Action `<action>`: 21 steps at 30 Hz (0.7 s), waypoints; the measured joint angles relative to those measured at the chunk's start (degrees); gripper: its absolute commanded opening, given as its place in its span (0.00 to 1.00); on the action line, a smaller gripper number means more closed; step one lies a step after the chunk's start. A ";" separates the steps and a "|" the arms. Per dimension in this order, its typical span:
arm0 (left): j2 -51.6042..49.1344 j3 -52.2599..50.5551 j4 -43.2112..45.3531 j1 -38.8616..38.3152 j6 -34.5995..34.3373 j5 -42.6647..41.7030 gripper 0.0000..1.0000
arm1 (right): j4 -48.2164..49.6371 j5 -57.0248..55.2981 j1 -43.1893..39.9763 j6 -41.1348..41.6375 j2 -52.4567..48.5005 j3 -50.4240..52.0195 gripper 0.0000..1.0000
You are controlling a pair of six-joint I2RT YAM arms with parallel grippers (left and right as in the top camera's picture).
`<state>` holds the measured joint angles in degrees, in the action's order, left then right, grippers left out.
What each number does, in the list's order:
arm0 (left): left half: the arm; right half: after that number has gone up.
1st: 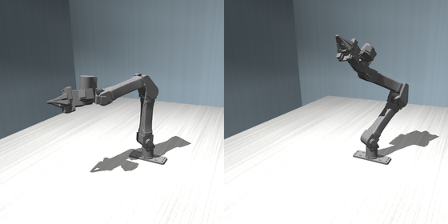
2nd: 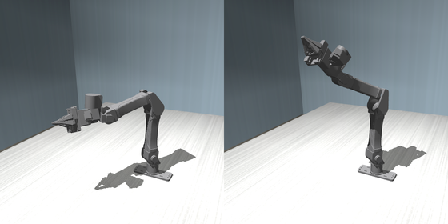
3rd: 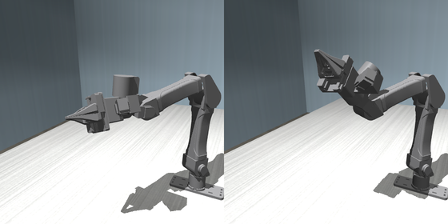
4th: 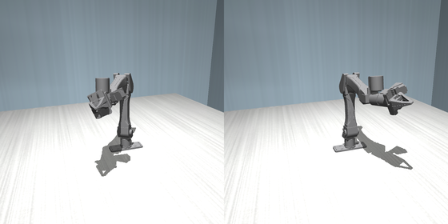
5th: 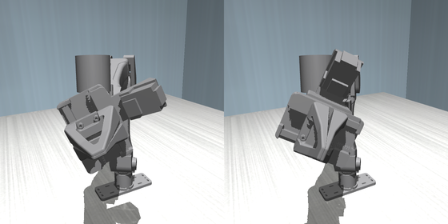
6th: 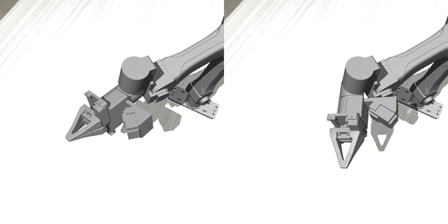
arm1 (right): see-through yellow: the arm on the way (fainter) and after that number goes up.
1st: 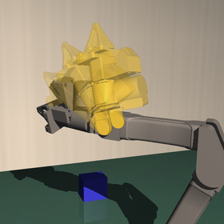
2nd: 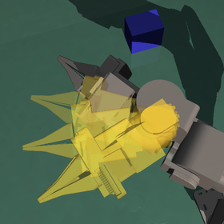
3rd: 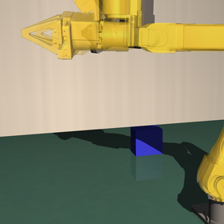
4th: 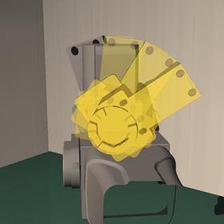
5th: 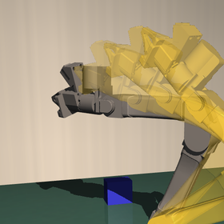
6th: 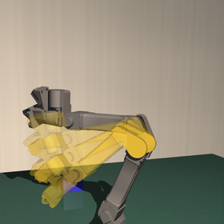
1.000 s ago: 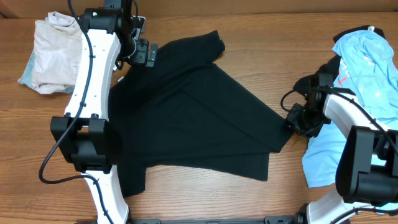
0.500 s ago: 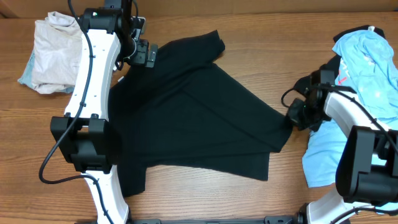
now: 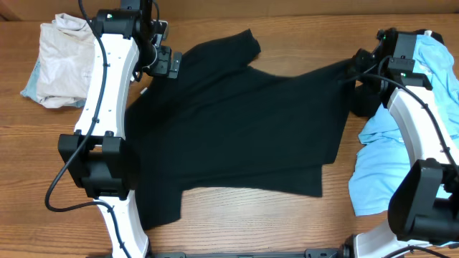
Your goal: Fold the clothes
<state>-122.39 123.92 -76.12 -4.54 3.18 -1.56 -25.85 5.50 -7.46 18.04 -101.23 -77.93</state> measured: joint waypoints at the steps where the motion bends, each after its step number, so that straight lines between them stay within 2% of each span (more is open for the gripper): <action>1: 0.00 0.00 0.00 0.00 0.00 0.00 1.00 | 2.01 -0.46 0.00 -0.07 -0.26 0.00 0.04; 5: 0.00 0.00 0.02 0.00 0.00 0.13 1.00 | 8.39 -2.95 0.00 -0.11 -2.95 -0.02 0.04; 10: 0.00 0.00 0.76 0.55 -0.04 0.28 1.00 | 9.05 -6.05 -0.44 -0.11 -7.98 -0.02 0.04; 11: 0.00 0.00 0.94 0.70 -0.22 0.28 1.00 | 8.63 -6.32 -0.74 -0.07 -8.35 -0.02 0.08; 14: 0.00 0.00 1.38 2.05 -1.46 0.26 1.00 | 6.97 -6.32 -2.71 -0.37 -8.83 -0.02 0.31; 17: 0.00 0.85 1.29 4.15 -2.51 0.26 1.00 | 4.04 -4.39 -5.60 -1.03 -8.79 -0.28 0.42; 21: -0.02 7.15 -2.32 7.06 -3.28 0.28 1.00 | -1.73 -0.24 -9.03 -1.88 -8.02 -1.86 0.57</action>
<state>-122.41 131.07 -78.43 2.52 -0.10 -1.28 -27.57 5.26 -16.49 16.16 -109.25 -79.79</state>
